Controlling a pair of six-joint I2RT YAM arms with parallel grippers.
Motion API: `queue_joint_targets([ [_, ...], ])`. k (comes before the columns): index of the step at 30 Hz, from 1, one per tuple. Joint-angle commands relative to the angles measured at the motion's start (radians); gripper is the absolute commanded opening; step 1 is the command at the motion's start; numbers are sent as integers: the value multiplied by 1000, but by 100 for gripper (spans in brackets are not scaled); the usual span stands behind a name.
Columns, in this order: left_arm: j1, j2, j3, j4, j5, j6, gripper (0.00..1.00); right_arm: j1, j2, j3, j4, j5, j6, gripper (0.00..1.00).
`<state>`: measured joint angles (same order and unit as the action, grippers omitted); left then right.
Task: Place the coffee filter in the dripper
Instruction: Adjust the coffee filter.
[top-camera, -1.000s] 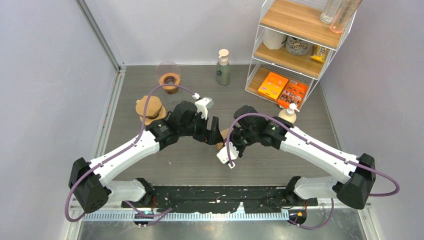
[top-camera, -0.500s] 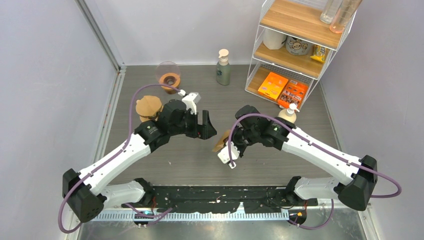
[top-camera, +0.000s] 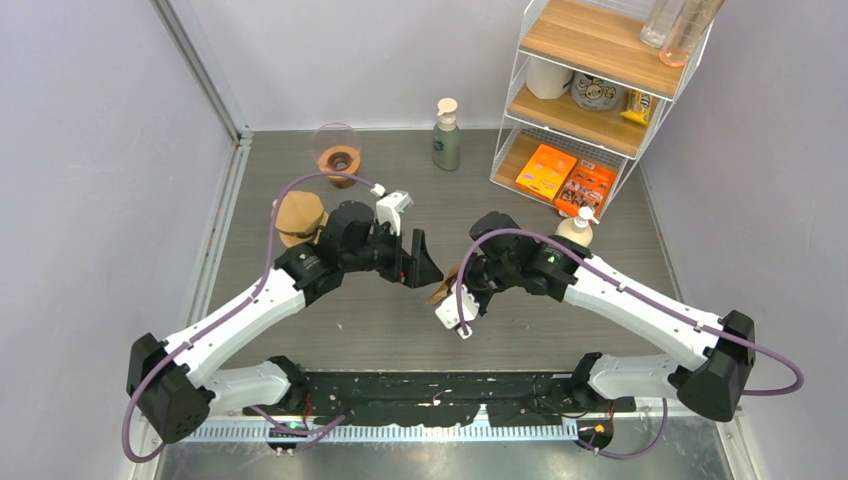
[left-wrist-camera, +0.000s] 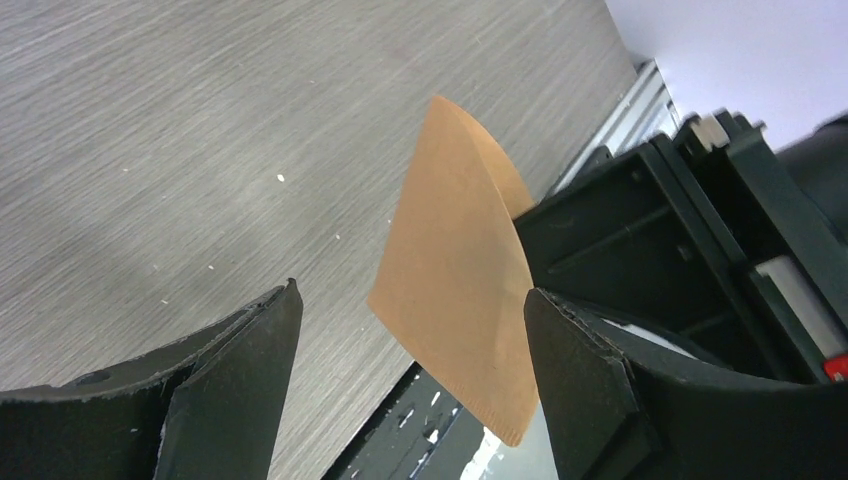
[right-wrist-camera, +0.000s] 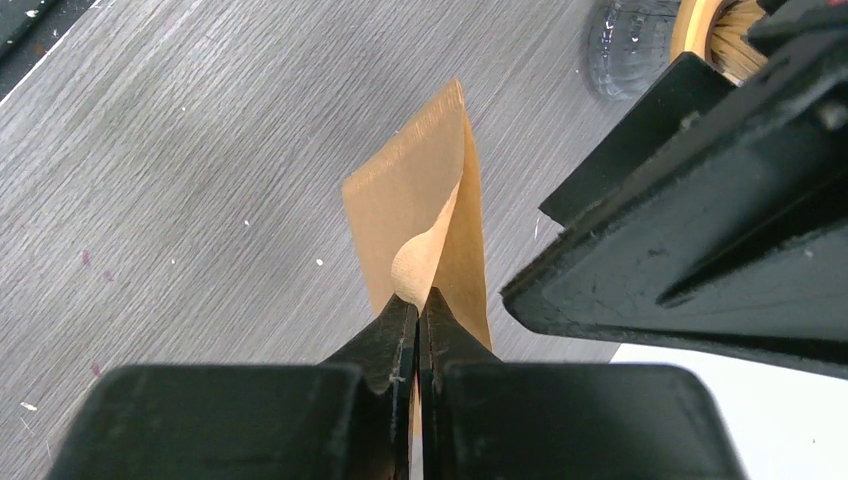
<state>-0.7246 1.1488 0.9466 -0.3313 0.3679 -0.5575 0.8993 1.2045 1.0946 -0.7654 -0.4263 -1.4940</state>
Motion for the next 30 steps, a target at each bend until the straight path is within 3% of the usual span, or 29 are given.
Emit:
queue_joint_targets([
  [1, -24, -55, -23, 75, 64, 88, 89, 6, 7, 27, 2, 8, -7, 5],
  [15, -76, 11, 27, 20, -8, 148, 87, 7, 15, 44, -12, 0, -6, 5],
  [22, -77, 41, 61, -32, -168, 99, 76, 9, 10, 38, -19, -9, -26, 5],
  [30, -81, 122, 99, -23, -29, 101, 70, 14, 9, 29, 20, 4, -10, 5],
])
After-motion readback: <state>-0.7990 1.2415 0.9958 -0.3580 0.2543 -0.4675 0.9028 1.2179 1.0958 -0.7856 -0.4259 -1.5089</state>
